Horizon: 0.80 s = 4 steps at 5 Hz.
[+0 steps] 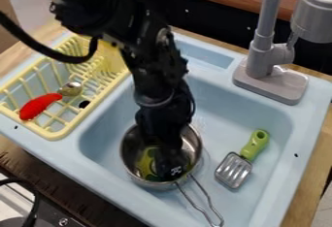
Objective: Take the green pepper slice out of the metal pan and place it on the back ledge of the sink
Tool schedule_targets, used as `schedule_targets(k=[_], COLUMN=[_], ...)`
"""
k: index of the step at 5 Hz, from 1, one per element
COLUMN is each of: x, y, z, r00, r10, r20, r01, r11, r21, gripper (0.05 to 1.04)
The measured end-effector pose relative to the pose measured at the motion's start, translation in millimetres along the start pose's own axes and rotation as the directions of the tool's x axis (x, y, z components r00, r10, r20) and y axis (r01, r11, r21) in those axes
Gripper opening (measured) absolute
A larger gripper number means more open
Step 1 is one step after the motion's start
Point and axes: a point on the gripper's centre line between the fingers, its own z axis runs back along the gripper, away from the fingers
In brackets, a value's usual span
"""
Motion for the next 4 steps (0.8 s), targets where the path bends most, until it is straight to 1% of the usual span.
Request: schedule_targets(k=[1,2,3,4], x=[-0.6,-0.6,-0.9,-3.2], y=[-0.3,-1.8,-0.7,0.4], z=[-3.9,-3.2,-1.9,7.3], r00=[1.000,0.999,0.998,0.995], r10=[0.013,0.033,0.056,0.088], r20=[0.015,0.030,0.035,0.045], r01=[-0.014,-0.034,-0.057,-0.089], r11=[0.999,0.999,0.998,0.996], r21=[0.035,0.027,0.025,0.019], gripper=[0.999,0.952,0.691,0.432])
